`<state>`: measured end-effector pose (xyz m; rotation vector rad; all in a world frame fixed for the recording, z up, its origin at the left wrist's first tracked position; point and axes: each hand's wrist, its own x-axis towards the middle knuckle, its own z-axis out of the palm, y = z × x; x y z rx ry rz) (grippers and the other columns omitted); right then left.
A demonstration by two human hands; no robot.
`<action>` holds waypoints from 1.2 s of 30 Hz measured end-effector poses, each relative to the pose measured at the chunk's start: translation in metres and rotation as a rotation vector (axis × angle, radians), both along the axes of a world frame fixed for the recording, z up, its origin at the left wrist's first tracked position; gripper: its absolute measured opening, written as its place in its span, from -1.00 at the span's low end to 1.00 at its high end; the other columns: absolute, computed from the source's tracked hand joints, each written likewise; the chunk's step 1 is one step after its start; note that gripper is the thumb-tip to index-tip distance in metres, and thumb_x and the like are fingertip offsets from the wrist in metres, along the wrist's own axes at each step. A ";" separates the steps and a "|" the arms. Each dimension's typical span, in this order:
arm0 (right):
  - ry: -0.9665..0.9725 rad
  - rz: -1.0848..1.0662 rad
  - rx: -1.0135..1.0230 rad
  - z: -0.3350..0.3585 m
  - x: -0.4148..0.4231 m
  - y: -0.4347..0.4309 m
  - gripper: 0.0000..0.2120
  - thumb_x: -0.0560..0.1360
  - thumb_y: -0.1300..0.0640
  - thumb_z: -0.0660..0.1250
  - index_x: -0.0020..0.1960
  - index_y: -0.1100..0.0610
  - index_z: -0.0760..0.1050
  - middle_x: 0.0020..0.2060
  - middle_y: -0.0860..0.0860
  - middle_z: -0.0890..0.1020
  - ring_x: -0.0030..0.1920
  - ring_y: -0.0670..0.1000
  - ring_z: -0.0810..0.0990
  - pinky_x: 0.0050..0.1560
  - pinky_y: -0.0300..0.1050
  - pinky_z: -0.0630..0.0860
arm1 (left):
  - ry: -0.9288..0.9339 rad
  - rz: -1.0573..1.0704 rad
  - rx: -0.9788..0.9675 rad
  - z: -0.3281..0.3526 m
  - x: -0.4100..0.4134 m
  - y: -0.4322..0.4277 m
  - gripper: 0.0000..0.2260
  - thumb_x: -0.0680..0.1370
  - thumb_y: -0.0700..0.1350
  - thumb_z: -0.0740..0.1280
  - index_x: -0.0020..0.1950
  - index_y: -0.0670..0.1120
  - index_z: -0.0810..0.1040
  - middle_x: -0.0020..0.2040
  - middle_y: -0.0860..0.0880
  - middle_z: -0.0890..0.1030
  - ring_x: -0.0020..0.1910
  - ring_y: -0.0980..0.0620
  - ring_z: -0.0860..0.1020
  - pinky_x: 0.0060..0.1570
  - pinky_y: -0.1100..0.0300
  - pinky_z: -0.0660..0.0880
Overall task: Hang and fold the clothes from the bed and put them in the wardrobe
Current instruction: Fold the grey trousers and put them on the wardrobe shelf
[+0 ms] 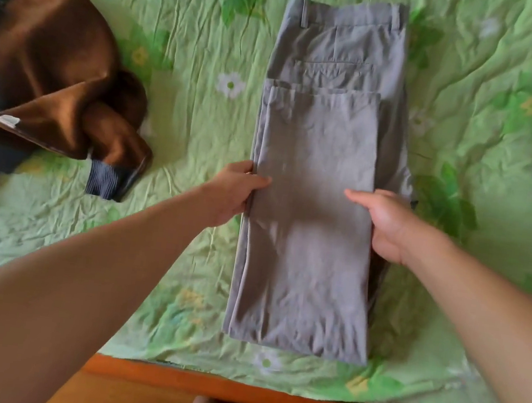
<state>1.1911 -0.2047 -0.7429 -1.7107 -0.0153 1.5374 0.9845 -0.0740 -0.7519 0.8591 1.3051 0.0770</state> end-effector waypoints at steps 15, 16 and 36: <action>-0.472 -0.054 0.121 -0.010 0.087 0.157 -0.88 0.30 0.07 0.31 -0.21 0.09 0.52 -0.21 0.14 0.56 -0.17 0.07 0.53 -0.12 -0.04 0.40 | -0.025 0.092 0.283 0.007 0.095 0.135 -0.95 0.60 -0.21 0.35 -0.01 -0.08 0.59 -0.08 -0.12 0.71 -0.12 -0.10 0.69 -0.17 0.04 0.65; -0.466 -0.034 0.105 -0.014 0.093 0.165 -0.84 0.29 0.06 0.30 -0.18 0.11 0.49 -0.19 0.14 0.53 -0.17 0.06 0.50 -0.12 -0.03 0.37 | 0.006 0.061 0.287 0.005 0.100 0.144 -0.96 0.61 -0.16 0.35 0.02 -0.08 0.60 -0.03 -0.14 0.71 -0.06 -0.13 0.70 -0.09 -0.05 0.67; -0.498 -0.084 0.092 -0.060 0.108 0.183 -0.68 0.33 0.01 0.43 -0.28 0.23 0.40 -0.31 0.07 0.44 -0.25 0.00 0.38 -0.17 -0.08 0.27 | 0.110 0.065 0.212 -0.033 0.114 0.174 -0.87 0.61 0.01 0.36 0.06 -0.01 0.64 -0.10 -0.04 0.72 -0.12 -0.03 0.70 -0.10 0.04 0.66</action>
